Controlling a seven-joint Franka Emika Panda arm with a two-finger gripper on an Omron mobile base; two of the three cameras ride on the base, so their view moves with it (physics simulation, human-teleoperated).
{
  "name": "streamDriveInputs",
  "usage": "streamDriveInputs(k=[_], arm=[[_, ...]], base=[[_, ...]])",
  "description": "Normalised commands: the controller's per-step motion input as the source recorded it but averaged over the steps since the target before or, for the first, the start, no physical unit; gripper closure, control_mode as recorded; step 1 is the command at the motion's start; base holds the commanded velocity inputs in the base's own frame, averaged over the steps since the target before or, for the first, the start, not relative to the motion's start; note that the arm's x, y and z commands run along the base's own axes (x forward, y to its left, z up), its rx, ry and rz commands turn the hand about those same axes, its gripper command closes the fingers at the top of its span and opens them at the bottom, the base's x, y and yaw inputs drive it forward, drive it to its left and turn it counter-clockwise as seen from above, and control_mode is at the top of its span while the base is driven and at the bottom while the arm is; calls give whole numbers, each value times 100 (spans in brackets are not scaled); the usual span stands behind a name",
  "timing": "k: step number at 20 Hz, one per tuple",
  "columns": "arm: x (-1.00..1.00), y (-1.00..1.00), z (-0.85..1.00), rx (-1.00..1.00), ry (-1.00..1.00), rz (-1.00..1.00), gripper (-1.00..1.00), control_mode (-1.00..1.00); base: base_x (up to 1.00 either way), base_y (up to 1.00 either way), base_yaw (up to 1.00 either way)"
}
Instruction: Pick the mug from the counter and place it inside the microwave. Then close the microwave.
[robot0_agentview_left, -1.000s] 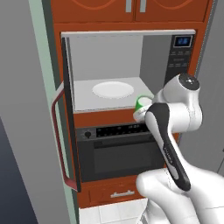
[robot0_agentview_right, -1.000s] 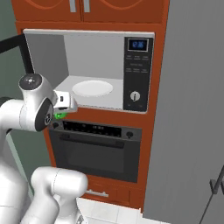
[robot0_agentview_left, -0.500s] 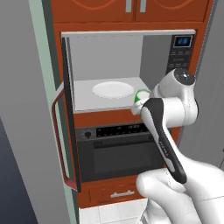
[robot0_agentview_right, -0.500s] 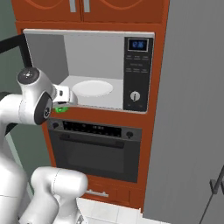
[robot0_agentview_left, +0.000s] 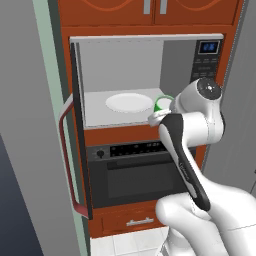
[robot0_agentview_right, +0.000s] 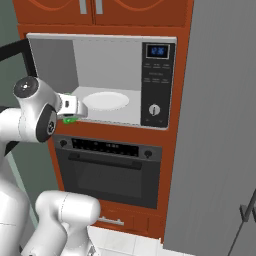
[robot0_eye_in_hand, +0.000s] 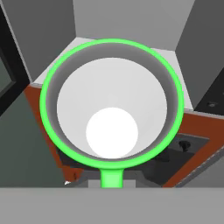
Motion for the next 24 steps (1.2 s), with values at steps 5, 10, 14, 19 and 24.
streamDriveInputs(k=[5, 10, 14, 19, 24], arm=[[39, 1, 8, 0, -8, 0, 100, -100], [24, 0, 8, 0, -1, 0, 100, -100], [34, 0, 0, 0, 1, 0, 100, -100], [59, 0, -2, 0, 6, 0, 100, -100], [73, 0, -1, 0, 13, 0, 100, -100]], base=[[0, 0, 0], [0, 0, 0], [0, 0, 0], [0, 0, 0], [0, 0, 0]])
